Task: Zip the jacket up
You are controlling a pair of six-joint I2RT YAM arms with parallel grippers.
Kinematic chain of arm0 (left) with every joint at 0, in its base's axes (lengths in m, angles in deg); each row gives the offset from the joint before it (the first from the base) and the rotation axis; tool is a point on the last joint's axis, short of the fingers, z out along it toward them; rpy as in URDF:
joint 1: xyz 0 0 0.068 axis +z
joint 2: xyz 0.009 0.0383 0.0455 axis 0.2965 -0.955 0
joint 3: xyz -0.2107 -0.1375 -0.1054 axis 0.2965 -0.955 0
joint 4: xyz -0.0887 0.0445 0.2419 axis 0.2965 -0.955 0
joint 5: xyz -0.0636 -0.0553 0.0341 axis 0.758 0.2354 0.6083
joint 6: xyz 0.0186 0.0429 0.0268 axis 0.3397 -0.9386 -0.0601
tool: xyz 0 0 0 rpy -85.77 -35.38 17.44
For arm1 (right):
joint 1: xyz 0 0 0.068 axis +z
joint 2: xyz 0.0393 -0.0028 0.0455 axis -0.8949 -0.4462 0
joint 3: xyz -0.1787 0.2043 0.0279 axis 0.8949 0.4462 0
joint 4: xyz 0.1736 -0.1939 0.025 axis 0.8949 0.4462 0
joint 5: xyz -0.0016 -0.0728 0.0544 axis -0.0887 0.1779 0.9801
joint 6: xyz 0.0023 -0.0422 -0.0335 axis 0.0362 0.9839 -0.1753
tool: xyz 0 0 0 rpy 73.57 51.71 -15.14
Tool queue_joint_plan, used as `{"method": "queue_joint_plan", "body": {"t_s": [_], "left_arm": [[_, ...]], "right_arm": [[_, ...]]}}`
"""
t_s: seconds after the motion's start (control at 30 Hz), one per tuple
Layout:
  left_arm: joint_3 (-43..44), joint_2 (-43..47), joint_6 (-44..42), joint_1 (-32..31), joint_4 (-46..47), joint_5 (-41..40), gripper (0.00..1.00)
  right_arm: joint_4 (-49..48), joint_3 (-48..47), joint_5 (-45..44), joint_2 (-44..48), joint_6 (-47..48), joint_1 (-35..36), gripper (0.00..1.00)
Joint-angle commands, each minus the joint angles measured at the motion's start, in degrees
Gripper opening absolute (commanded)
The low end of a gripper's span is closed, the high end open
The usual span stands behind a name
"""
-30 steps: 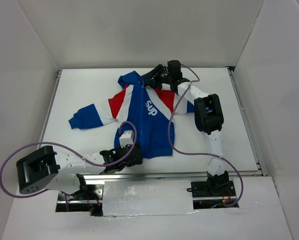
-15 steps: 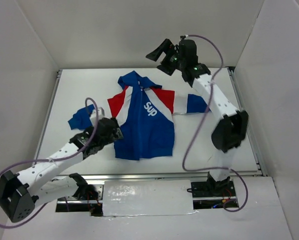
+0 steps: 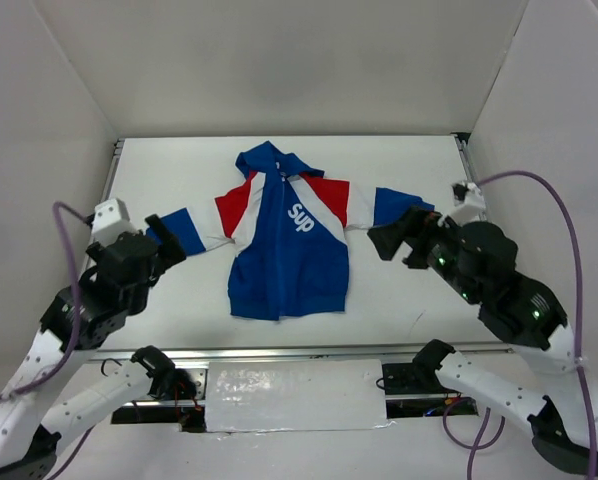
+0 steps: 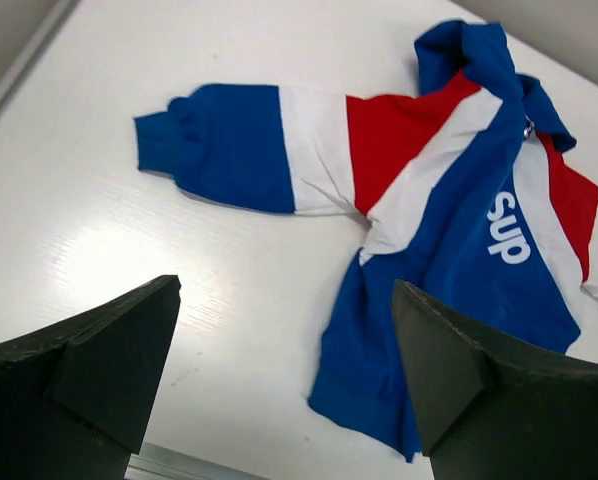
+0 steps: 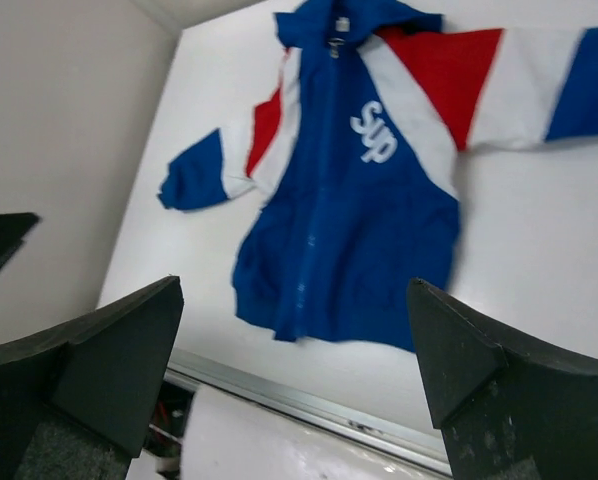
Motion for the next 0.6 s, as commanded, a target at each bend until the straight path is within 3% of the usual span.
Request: {"method": "queue_joint_plan", "body": {"t_s": [0.0, 0.2, 0.57], "left_arm": [[-4.2, 6.2, -3.3, 0.4, -1.0, -4.0, 0.99], [-4.3, 10.1, -3.3, 0.4, -2.4, -8.1, 0.99], [-5.6, 11.1, -4.5, 0.1, -1.1, -7.3, 0.99]], "right_arm": [[9.1, 2.6, -7.0, 5.1, 1.9, 0.0, 1.00], [15.3, 4.8, -12.0, 12.1, 1.6, 0.0, 1.00], [14.0, 7.2, -16.8, 16.9, 1.0, 0.0, 1.00]]}}
